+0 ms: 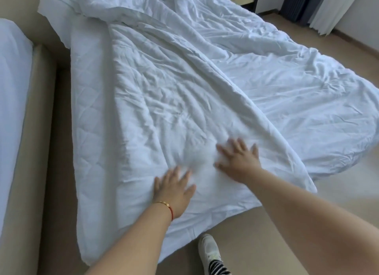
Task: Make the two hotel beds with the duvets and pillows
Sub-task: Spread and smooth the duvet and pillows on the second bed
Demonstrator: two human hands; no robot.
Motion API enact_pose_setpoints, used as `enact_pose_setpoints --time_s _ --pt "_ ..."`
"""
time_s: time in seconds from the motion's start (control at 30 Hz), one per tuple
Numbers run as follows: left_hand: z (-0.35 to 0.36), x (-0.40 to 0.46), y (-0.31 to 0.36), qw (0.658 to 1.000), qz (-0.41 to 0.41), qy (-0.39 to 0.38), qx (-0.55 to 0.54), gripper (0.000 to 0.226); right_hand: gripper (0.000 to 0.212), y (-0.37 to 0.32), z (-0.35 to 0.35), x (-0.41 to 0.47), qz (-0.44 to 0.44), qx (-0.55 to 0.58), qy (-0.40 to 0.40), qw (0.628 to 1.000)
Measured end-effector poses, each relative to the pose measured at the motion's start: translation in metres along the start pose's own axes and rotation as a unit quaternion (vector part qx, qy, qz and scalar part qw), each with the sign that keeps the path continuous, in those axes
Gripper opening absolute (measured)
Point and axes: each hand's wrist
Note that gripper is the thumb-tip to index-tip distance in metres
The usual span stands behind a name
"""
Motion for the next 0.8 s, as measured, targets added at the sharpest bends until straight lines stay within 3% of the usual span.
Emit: enact_pose_setpoints --time_s 0.07,0.17,0.23,0.4,0.57,0.8 --pt "0.021 0.000 0.004 0.990 0.021 -0.131 0.036 0.064 0.076 0.000 0.026 -0.008 0.007 -0.031 -0.123 0.992" --pt "0.008 -0.002 0.001 0.977 0.036 -0.211 0.026 0.064 0.075 0.009 0.033 -0.016 0.036 -0.041 -0.183 0.982" --pt "-0.019 -0.010 0.001 0.973 0.034 -0.226 0.006 0.059 0.076 0.009 0.018 -0.017 0.057 -0.031 -0.226 0.972" --pt "-0.057 -0.037 0.003 0.981 -0.005 -0.169 -0.092 0.058 0.067 0.006 -0.016 -0.044 0.051 -0.006 -0.271 0.961" --pt "-0.079 -0.056 0.003 0.983 -0.005 -0.154 -0.102 0.058 0.066 0.025 -0.009 -0.068 0.099 0.097 -0.193 0.971" --pt "-0.120 -0.057 0.029 0.990 0.018 -0.068 -0.120 0.036 0.042 0.064 -0.055 -0.098 0.132 0.209 -0.027 0.968"
Point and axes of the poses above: each hand's wrist, its own x-axis towards the middle knuckle, its own z-axis out of the palm, y = z × x, and after that the axes turned 7 degrees about x, right-handed
